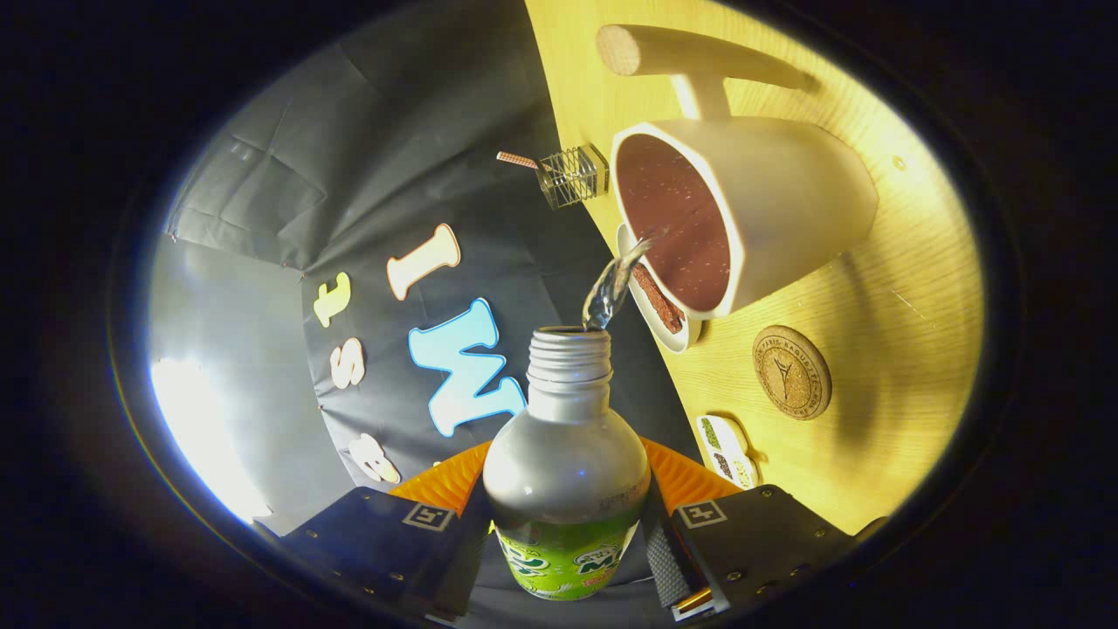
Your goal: Take the bottle from table, then pour the juice into the cup, finally place the bottle on the coaster
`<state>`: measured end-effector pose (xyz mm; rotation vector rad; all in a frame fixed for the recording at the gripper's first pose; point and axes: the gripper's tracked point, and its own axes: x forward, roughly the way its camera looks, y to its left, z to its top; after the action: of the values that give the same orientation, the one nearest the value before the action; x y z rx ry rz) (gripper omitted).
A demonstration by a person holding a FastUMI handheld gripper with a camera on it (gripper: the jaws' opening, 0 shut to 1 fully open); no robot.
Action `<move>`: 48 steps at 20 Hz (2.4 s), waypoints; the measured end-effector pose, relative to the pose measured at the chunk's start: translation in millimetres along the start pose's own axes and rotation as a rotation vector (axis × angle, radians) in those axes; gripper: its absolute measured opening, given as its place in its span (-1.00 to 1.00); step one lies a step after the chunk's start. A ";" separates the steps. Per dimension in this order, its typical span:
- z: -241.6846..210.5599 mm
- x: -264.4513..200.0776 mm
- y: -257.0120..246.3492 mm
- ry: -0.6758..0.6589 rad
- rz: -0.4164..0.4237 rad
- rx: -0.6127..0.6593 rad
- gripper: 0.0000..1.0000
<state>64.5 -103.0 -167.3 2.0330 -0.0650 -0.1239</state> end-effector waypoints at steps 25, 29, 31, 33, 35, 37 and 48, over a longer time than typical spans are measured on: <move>25.0 4.0 20.8 -0.115 -0.018 0.264 0.54; 25.5 4.9 22.3 -0.122 -0.021 0.279 0.54; 25.8 3.8 20.9 -0.126 -0.028 0.280 0.54; 26.3 4.3 21.7 -0.128 -0.027 0.286 0.54; 24.6 5.1 21.7 -0.129 -0.028 0.286 0.54; 23.1 5.3 22.0 -0.128 -0.027 0.289 0.54; 21.1 0.3 22.4 -0.145 -0.025 0.286 0.54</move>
<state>62.6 -131.7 -156.7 2.3076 -0.1555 -0.2920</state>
